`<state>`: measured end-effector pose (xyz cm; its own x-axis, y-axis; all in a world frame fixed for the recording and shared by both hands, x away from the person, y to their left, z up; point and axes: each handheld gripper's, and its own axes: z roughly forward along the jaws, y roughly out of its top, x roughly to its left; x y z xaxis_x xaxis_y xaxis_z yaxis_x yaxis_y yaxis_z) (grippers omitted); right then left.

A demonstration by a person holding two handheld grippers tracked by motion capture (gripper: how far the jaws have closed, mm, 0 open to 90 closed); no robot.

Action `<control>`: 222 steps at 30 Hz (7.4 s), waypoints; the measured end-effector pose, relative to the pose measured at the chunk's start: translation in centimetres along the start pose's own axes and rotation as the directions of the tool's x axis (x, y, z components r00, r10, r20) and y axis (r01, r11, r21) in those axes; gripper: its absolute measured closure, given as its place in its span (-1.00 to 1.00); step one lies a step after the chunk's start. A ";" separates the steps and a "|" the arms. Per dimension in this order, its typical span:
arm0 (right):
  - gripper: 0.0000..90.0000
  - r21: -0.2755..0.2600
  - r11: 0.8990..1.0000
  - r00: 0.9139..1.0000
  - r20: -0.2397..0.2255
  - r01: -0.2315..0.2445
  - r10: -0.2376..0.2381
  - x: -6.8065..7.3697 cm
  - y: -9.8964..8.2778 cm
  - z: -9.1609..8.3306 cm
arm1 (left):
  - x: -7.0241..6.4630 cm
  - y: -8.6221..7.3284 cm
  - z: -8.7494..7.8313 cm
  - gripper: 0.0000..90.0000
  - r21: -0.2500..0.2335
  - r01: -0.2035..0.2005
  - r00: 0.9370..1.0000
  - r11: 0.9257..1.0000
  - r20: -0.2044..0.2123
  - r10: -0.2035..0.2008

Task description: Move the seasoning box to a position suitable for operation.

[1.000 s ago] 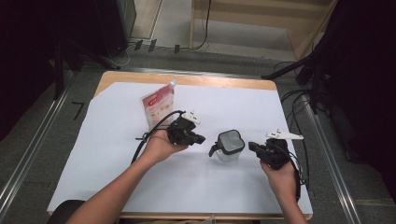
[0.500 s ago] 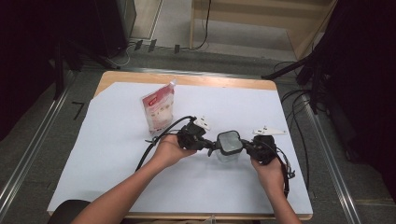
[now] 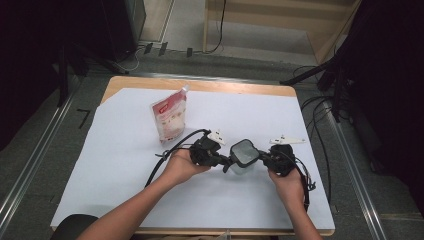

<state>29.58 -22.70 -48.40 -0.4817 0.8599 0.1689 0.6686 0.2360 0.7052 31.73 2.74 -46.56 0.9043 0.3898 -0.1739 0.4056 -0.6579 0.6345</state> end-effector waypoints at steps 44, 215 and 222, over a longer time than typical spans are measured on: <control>1.00 0.057 0.998 1.000 -0.023 0.011 -0.009 2.2 -0.7 0.8 | -1.9 0.3 0.6 1.00 -0.028 -0.009 1.000 1.000 0.004 0.009; 1.00 -0.008 1.000 0.999 0.054 -0.002 0.003 -2.0 1.3 1.5 | 2.8 -1.5 -5.5 -0.17 -0.162 0.037 0.999 0.986 0.008 -0.036; 1.00 0.001 1.000 1.000 0.016 0.015 -0.015 -0.9 1.4 1.9 | 2.9 -1.3 -4.7 -0.27 -0.155 0.005 0.999 0.988 0.037 0.001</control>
<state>32.02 -22.26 -48.90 -0.4827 0.8633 0.1475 0.6616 0.2491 0.7072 33.16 7.77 -44.39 0.9090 0.3650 -0.2011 0.3845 -0.5486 0.7424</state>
